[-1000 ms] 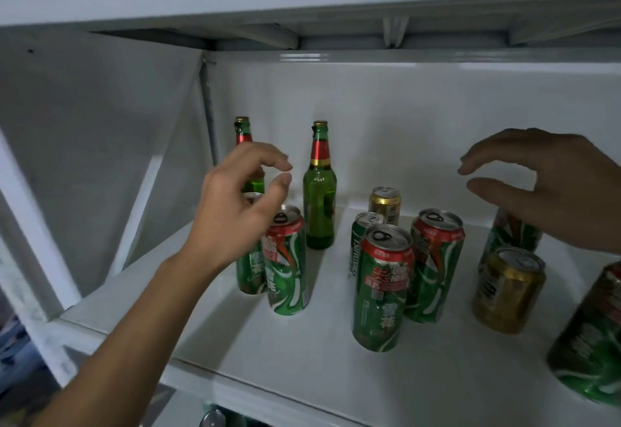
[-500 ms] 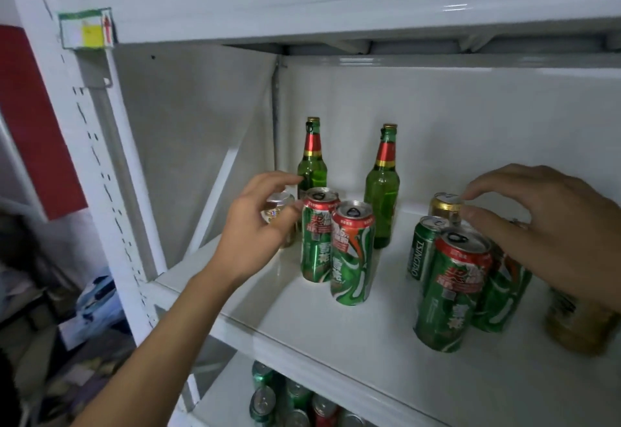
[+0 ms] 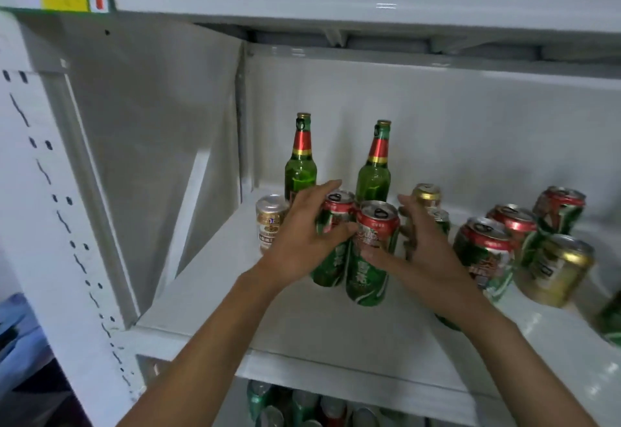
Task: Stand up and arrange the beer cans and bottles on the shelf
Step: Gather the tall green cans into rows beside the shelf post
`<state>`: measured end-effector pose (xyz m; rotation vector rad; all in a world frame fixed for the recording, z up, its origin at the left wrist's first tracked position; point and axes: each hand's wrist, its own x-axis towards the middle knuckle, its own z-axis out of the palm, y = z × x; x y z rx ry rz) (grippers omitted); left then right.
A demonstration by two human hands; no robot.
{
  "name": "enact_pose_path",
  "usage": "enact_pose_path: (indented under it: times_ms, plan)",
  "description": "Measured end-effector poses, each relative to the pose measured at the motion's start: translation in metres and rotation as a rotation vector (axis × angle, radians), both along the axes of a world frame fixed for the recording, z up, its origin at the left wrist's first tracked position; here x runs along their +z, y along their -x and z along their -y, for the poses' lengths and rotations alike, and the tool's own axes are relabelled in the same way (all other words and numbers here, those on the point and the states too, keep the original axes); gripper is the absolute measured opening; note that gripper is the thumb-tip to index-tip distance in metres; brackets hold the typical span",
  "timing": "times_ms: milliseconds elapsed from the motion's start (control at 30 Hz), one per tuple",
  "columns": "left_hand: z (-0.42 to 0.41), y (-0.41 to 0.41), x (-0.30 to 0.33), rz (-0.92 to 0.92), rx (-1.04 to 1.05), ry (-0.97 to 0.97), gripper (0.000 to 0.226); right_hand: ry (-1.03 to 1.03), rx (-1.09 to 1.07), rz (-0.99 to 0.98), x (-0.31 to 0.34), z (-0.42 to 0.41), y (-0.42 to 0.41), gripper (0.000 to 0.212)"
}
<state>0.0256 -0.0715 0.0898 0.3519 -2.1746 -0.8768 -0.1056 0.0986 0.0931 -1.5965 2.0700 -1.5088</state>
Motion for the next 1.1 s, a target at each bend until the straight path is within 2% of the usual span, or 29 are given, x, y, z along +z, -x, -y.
enact_pose_path:
  times_ms: [67,167,433,600,733,900,1100]
  plan:
    - [0.002,0.002,-0.005,-0.011,-0.020,-0.053,0.070,-0.003,0.009,0.057,-0.015,0.007,0.005,0.073]
    - [0.002,0.004,-0.013,-0.066,-0.054,-0.092,0.064,0.016,-0.056,0.106,-0.028,0.013,0.012,0.075]
    - [0.002,-0.001,-0.008,-0.117,-0.053,-0.154,0.057,0.013,-0.129,0.076,-0.021,0.012,0.008,0.066]
    - [-0.001,-0.028,-0.006,-0.233,-0.021,-0.202,0.060,0.077,-0.157,0.036,-0.005,-0.006,-0.001,0.061]
    - [-0.008,-0.049,0.008,-0.281,0.001,-0.110,0.057,0.101,-0.155,0.028,0.007,-0.011,-0.007,0.069]
    - [-0.009,-0.078,0.027,-0.316,0.059,-0.069,0.053,0.093,-0.118,0.026,0.017,-0.004,-0.022,0.092]
    - [0.020,-0.120,0.018,-0.292,0.145,-0.049,0.056,0.082,-0.144,0.068,0.014,0.016,-0.050,0.097]
